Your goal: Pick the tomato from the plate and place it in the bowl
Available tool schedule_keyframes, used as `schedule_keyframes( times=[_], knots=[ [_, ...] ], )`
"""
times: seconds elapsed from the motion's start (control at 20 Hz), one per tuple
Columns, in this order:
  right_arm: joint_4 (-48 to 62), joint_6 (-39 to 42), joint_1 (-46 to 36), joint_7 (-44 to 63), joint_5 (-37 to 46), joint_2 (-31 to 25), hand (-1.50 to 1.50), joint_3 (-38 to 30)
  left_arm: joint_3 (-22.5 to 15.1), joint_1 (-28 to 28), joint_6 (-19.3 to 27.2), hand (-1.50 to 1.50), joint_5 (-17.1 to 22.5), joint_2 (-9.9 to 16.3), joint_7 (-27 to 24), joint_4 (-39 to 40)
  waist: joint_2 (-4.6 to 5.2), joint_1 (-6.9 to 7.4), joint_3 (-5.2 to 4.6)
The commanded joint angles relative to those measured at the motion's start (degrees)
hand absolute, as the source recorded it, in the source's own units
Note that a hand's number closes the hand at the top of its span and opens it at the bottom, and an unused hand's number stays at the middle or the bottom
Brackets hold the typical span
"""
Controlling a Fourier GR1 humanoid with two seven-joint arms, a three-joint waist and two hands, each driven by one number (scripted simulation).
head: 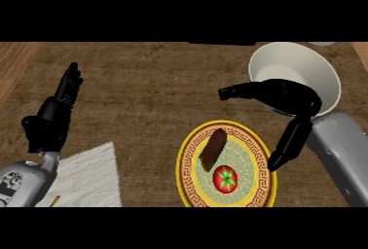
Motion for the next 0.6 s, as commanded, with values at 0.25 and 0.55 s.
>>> schedule_keyframes(
  times=[0.25,0.55],
  knots=[
    [-5.1,4.1,-6.0,-14.7,22.4,-5.5,-1.50,9.3,-0.7,-0.3,0.7,0.00,-1.5,-0.6,2.2,-0.7,-0.46,-0.47,-0.14],
    [-5.6,-1.7,-8.7,-19.7,31.1,-4.5,-1.50,19.3,-0.6,-0.4,2.3,0.00,-3.3,-0.7,4.6,-2.0,-0.83,-0.77,-0.28]
  ],
)
